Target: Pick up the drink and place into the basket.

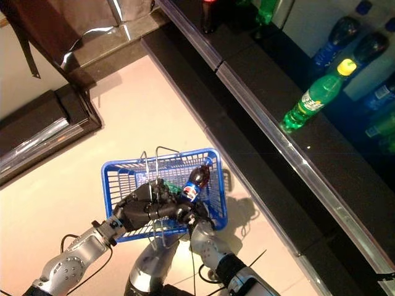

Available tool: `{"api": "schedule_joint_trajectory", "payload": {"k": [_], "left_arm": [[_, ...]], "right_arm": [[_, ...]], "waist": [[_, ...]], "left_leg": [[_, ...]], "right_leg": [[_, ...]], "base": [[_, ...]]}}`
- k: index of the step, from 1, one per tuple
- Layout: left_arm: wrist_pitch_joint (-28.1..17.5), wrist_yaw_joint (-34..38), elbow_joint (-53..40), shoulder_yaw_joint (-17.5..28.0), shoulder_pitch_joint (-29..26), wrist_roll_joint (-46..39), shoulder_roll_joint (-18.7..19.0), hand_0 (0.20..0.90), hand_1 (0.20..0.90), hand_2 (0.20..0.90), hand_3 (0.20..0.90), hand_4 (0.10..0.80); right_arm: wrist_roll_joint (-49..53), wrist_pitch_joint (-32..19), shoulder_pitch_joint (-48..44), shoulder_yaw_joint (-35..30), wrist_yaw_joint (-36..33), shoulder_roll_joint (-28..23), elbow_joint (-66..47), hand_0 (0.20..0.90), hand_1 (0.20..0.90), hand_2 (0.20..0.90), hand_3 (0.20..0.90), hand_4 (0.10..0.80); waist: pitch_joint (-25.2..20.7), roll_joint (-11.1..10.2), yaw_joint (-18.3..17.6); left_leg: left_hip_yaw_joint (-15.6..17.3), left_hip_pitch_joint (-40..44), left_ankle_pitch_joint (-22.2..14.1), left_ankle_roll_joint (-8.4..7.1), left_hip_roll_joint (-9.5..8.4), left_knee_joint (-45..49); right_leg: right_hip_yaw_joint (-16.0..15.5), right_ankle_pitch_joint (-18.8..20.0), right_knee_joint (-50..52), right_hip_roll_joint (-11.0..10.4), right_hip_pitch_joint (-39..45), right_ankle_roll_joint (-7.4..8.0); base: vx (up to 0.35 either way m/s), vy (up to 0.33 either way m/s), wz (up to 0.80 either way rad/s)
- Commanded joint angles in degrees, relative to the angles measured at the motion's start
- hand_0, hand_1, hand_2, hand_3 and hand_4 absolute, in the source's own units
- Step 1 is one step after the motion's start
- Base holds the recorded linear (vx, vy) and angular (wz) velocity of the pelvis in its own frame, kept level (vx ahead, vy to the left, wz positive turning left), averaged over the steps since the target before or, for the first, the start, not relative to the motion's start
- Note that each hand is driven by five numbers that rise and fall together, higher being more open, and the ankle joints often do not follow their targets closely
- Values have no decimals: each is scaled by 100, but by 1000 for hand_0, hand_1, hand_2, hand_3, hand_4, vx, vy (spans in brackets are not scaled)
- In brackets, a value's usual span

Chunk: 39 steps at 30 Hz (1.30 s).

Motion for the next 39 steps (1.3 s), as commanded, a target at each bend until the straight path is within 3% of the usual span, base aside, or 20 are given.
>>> {"api": "schedule_joint_trajectory", "payload": {"k": [1, 12, 23, 29, 32, 33, 39], "left_arm": [[-897, -1893, -2908, 229, -1371, -534, -584, 300, 300, 300, 200, 100], [-875, -2162, -3083, 218, -1556, -730, -279, 300, 300, 300, 200, 100], [-760, -2581, -3161, 53, -1826, -902, -143, 300, 300, 300, 200, 100], [-839, -2505, -3133, -53, -1951, -928, -107, 300, 300, 300, 200, 100], [-874, -2482, -3106, -49, -1985, -967, -120, 300, 300, 300, 200, 100], [-866, -2490, -3104, -35, -1982, -973, -158, 300, 300, 300, 200, 100], [-876, -2465, -3112, 13, -1926, -879, -205, 300, 300, 300, 200, 100]], "right_arm": [[361, -185, -630, 107, 805, 730, -311, 300, 300, 300, 200, 100], [1330, 329, -848, -368, 1361, 358, 55, 300, 300, 300, 200, 100], [1341, 1230, -1086, -785, 1763, 1, 920, 300, 300, 300, 200, 100], [1401, 1458, -1344, -1006, 2029, -184, 1477, 300, 300, 300, 200, 100], [1415, 1495, -1449, -1066, 1990, -244, 1570, 585, 585, 585, 532, 432], [1396, 1501, -1476, -1097, 2013, -270, 1579, 900, 900, 900, 900, 800], [1411, 1337, -1469, -1152, 1940, -336, 1326, 900, 900, 900, 900, 800]], "waist": [[-606, 121, -97], [-594, 74, -98], [-538, 75, -146], [-502, 120, -191], [-471, 131, -210], [-453, 128, -218], [-389, 94, -251]], "left_leg": [[11, -477, 28, 156, -191, 590], [113, -544, 13, 196, -162, 652], [222, -615, -4, 221, -123, 726], [267, -634, 8, 238, -113, 712], [283, -668, -1, 247, -116, 735], [289, -680, -10, 255, -117, 748], [317, -718, -26, 272, -110, 780]], "right_leg": [[-175, 640, -478, 176, 249, -300], [-237, 673, -329, 86, 151, -265], [-249, 654, -125, 16, 22, -282], [-213, 680, -97, -13, -63, -276], [-195, 684, -53, -34, -128, -273], [-185, 686, -27, -46, -160, -271], [-152, 691, 41, -58, -248, -264]], "base": [[11, 17, 9], [18, 5, 1], [14, 2, 1], [1, 23, 6], [-23, 22, -4], [0, 0, 0], [0, 0, 0]]}}
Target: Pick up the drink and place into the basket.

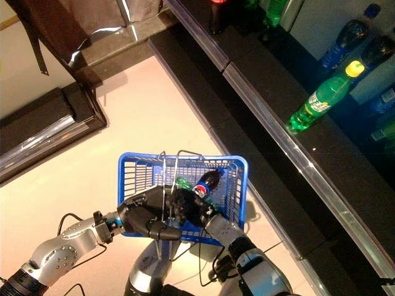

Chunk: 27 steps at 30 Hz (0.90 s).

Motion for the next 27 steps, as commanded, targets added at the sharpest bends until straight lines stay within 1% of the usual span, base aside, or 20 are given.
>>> {"api": "schedule_joint_trajectory", "payload": {"k": [1, 2, 4, 6, 8, 11, 12, 15, 16, 17, 18, 19, 25, 27], "left_arm": [[-1253, -1668, -2661, 542, -1293, -1017, -975, 300, 300, 300, 200, 100], [-1293, -1710, -2655, 581, -1242, -993, -960, 300, 300, 300, 200, 100], [-1319, -1721, -2647, 592, -1230, -978, -956, 300, 300, 300, 200, 100], [-1362, -1724, -2634, 664, -1209, -979, -937, 300, 300, 300, 200, 100], [-1365, -1730, -2631, 676, -1204, -983, -932, 300, 300, 300, 200, 100], [-1426, -1809, -2586, 835, -1077, -893, -937, 300, 300, 300, 200, 100], [-1430, -1814, -2587, 848, -1059, -885, -937, 300, 300, 300, 200, 100], [-1469, -1895, -2563, 996, -897, -798, -924, 300, 300, 300, 200, 100], [-1498, -1918, -2541, 1062, -832, -798, -889, 300, 300, 300, 200, 100], [-1509, -1924, -2541, 1077, -820, -804, -877, 300, 300, 300, 200, 100], [-1530, -1940, -2516, 1120, -773, -799, -862, 300, 300, 300, 200, 100], [-1562, -1979, -2497, 1185, -707, -823, -828, 300, 300, 300, 200, 100], [-1676, -1895, -2407, 1320, -478, -760, -828, 300, 300, 300, 200, 100], [-1739, -1669, -2319, 1362, -366, -650, -869, 300, 300, 300, 200, 100]], "right_arm": [[127, -248, -547, 35, 137, -24, -350, 900, 900, 900, 900, 800], [90, -330, -481, 38, 131, -106, -586, 900, 900, 900, 900, 800], [71, -354, -467, 37, 161, -131, -640, 900, 900, 900, 900, 800], [33, -497, -319, 81, 231, -277, -1136, 900, 900, 900, 900, 800], [32, -517, -297, 87, 239, -293, -1191, 900, 900, 900, 900, 800], [-102, -735, 79, 75, 398, -531, -2167, 900, 900, 900, 900, 800], [-142, -755, 132, 68, 421, -551, -2266, 900, 900, 900, 900, 800], [-516, -886, 607, -29, 600, -768, -3147, 900, 900, 900, 900, 800], [-651, -895, 786, -81, 677, -843, -3420, 900, 900, 900, 900, 800], [-690, -907, 833, -105, 698, -865, -3489, 900, 900, 900, 900, 800], [-774, -912, 963, -132, 741, -924, -3686, 900, 900, 900, 900, 800], [-857, -905, 1146, -211, 810, -1025, -3992, 900, 900, 900, 900, 800], [-1158, -909, 1682, -342, 859, -1318, -4908, 900, 900, 900, 900, 800], [-1224, -938, 1902, -370, 854, -1433, -5399, 900, 900, 900, 900, 800]], "waist": [[-379, 89, -118], [-361, 67, -136], [-356, 62, -142], [-320, -1, -187], [-318, -9, -192], [-293, -141, -281], [-293, -153, -292], [-276, -258, -373], [-290, -308, -402], [-284, -306, -411], [-298, -348, -435], [-297, -385, -475], [-313, -524, -594], [-320, -569, -670]], "left_leg": [[323, -489, -38, 257, -8, 567], [342, -518, -31, 259, 4, 563], [348, -526, -31, 261, 8, 561], [374, -535, -22, 266, 28, 535], [377, -535, -22, 267, 31, 531], [411, -568, -23, 287, 52, 516], [415, -569, -23, 289, 56, 512], [465, -582, -44, 311, 90, 517], [452, -529, -198, 281, 114, 545], [486, -586, -46, 318, 112, 510], [465, -521, -197, 284, 132, 531], [506, -571, -39, 322, 141, 480], [559, -525, -31, 317, 210, 439], [594, -470, -15, 304, 248, 396]], "right_leg": [[-104, 836, -381, 122, -18, -259], [-98, 844, -381, 123, -55, -256], [-95, 845, -380, 121, -66, -255], [-85, 861, -399, 129, -94, -245], [-84, 863, -401, 130, -98, -243], [-49, 880, -413, 150, -162, -229], [-43, 880, -414, 154, -168, -227], [-15, 882, -427, 168, -190, -207], [67, 763, -391, 198, -157, -139], [-2, 889, -450, 188, -190, -200], [80, 772, -415, 217, -150, -131], [18, 909, -499, 224, -177, -186], [87, 945, -592, 317, -137, -167], [147, 957, -643, 369, -109, -159]], "base": [[-55, 4, 0], [-56, 4, -1], [-43, 5, -1], [-48, 2, 0], [-16, -2, 0], [-43, -4, 0], [-38, -7, -1], [-5, -25, -5], [0, 0, 0], [57, -49, -1], [-82, -2, -9], [-10, -28, -12], [-24, -33, -7], [0, 0, 0]]}}
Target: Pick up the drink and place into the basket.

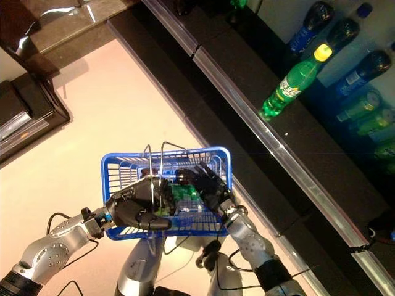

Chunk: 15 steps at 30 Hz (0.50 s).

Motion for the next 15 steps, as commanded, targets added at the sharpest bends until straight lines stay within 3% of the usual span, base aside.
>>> {"api": "schedule_joint_trajectory", "payload": {"k": [1, 5, 15], "left_arm": [[-1643, -1414, -2394, 640, -698, -748, -852, 300, 300, 300, 200, 100], [-1573, -1273, -2284, 831, -458, -823, -929, 300, 300, 300, 200, 100], [-1548, -980, -1959, 1416, 136, -967, -911, 300, 300, 300, 200, 100]], "right_arm": [[-171, -277, -63, 31, 298, -236, -1131, 900, 900, 900, 900, 800], [-283, -241, 290, -147, 204, -376, -1998, 900, 900, 900, 900, 800], [-525, -110, 1018, -625, 1034, -847, -3189, 900, 900, 900, 900, 800]], "waist": [[-359, 69, -195], [-410, 22, -325], [-656, -82, -630]], "left_leg": [[280, -109, 14, 326, -52, 316], [349, -14, 26, 321, -9, 239], [585, 316, 37, 253, 118, 29]], "right_leg": [[128, 792, -407, 96, 192, -52], [223, 785, -496, 165, 246, -38], [566, 788, -807, 316, 435, 17]], "base": [[0, 0, 0], [-7, -1, -8], [-7, 10, -12]]}}
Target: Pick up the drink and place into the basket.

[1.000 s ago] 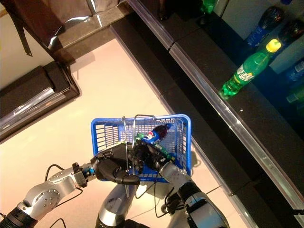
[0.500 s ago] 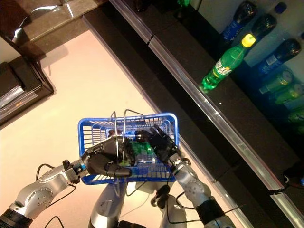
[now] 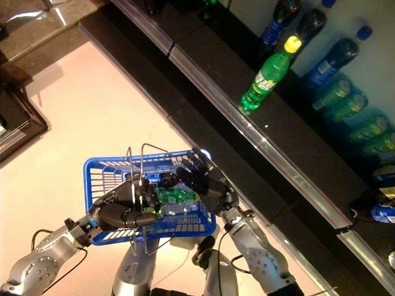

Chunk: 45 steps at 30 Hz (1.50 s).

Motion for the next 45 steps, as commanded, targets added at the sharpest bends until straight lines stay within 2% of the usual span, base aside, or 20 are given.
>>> {"api": "schedule_joint_trajectory", "payload": {"k": [1, 4, 11, 16, 20, 21, 23, 25, 27, 31, 35, 37, 40, 41, 45], "left_arm": [[-1509, -906, -2038, 418, -639, -981, -632, 300, 300, 300, 200, 100], [-1402, -491, -1748, 488, -473, -924, -723, 300, 300, 300, 200, 100], [-1811, 281, -857, 300, 28, -176, -994, 300, 300, 300, 200, 100], [-2073, 1070, 159, 234, 380, 448, -1305, 300, 300, 300, 200, 100], [-2390, 1694, 969, 243, 519, 1407, -1378, 300, 300, 300, 200, 100], [-2475, 1901, 1368, 235, 537, 1755, -1340, 300, 300, 300, 200, 100], [-2272, 2163, 1790, 321, 601, 2011, -1417, 300, 300, 300, 200, 100], [-2181, 2309, 2343, 336, 568, 2127, -1453, 300, 300, 300, 200, 100], [-2109, 2503, 3339, 384, 422, 2065, -1711, 300, 300, 300, 200, 100], [-2080, 2733, 4577, 441, 136, 2272, -2026, 300, 300, 300, 200, 100], [-2154, 2843, 5860, 532, -253, 2200, -2368, 300, 300, 300, 200, 100], [-2215, 2902, 6465, 512, -432, 2119, -2502, 300, 300, 300, 200, 100], [-2239, 2877, 6799, 482, -525, 2154, -2554, 300, 300, 300, 200, 100], [-2303, 2857, 7024, 465, -571, 2188, -2612, 300, 300, 300, 200, 100], [-2403, 2818, 7240, 472, -606, 2013, -2636, 300, 300, 300, 200, 100]], "right_arm": [[-37, -239, -170, -160, 643, -326, -717, 900, 900, 900, 900, 800], [2, -172, 11, -239, 752, -428, -841, 900, 900, 900, 900, 800], [-265, -90, 534, -311, 840, -441, -388, 900, 900, 900, 900, 800], [-930, -7, 1021, -363, 863, -253, 390, 900, 900, 900, 900, 800], [-1619, -7, 1172, -317, 580, -99, 970, 900, 900, 900, 900, 800], [-2030, -76, 1199, -295, 327, -34, 1228, 900, 900, 900, 900, 800], [-2427, -79, 1299, -339, 62, 4, 1510, 900, 900, 900, 900, 800], [-2624, -152, 1279, -344, -10, 62, 1921, 900, 900, 900, 900, 800], [-3072, -282, 1200, -260, -214, 232, 2604, 900, 900, 900, 900, 800], [-3673, -455, 993, -90, -530, 466, 3675, 900, 900, 900, 900, 800], [-4500, -625, 589, -77, -925, 900, 5483, 900, 900, 900, 900, 800], [-5060, -950, 404, -38, -1197, 1045, 6642, 900, 900, 900, 900, 800], [-5042, -965, 331, -34, -1301, 1150, 7185, 900, 900, 900, 900, 800], [-5096, -1136, 296, -94, -1310, 1227, 7561, 900, 900, 900, 900, 800], [-4988, -1112, 262, -217, -1219, 1284, 8000, 900, 900, 900, 900, 800]], "waist": [[-686, 96, -307], [-901, 82, -409], [-1437, 113, -640], [-1848, 109, -832], [-2047, 108, -940], [-2123, 115, -988], [-2233, 135, -1054], [-2305, 161, -1102], [-2378, 196, -1160], [-2464, 224, -1214], [-2523, 273, -1223], [-2558, 305, -1196], [-2573, 307, -1180], [-2580, 324, -1186], [-2609, 357, -1197]], "left_leg": [[258, 105, 78, 240, -56, 102], [357, 341, 104, 223, -26, -103], [626, 812, 189, 169, 125, -595], [884, 1176, 257, 105, 239, -1072], [1031, 1369, 285, 70, 291, -1330], [1088, 1443, 292, 59, 307, -1430], [1178, 1522, 309, 37, 343, -1538], [1252, 1592, 320, 21, 368, -1632], [1322, 1657, 341, -1, 390, -1733], [1378, 1700, 342, -31, 396, -1811], [1446, 1727, 347, -59, 422, -1906], [1450, 1731, 327, -60, 423, -1951], [1444, 1725, 310, -51, 415, -1941], [1450, 1738, 287, -36, 419, -1930], [1427, 1760, 247, -9, 394, -1936]], "right_leg": [[209, 577, -447, 88, 287, 22], [327, 601, -664, 119, 449, 60], [604, 712, -1096, 141, 688, 167], [786, 844, -1482, 148, 849, 249], [863, 922, -1699, 149, 930, 281], [895, 951, -1778, 152, 959, 288], [927, 972, -1852, 162, 988, 288], [937, 997, -1905, 166, 1016, 297], [937, 1022, -1968, 161, 1055, 301], [907, 1080, -2075, 123, 1096, 322], [826, 1176, -2255, 81, 1161, 341], [769, 1176, -2295, 69, 1188, 346], [741, 1164, -2280, 58, 1191, 342], [743, 1136, -2237, 59, 1184, 329], [770, 1107, -2210, 72, 1168, 318]], "base": [[25, 7, -11], [57, 15, -14], [41, 10, -17], [26, -18, -17], [-3, -31, -20], [-17, -31, -5], [-26, -30, -7], [-28, -21, -12], [-28, -8, -19], [-42, 0, -11], [-48, 13, -4], [-56, 19, -4], [-30, 8, -4], [-27, 16, -4], [0, 0, 0]]}}
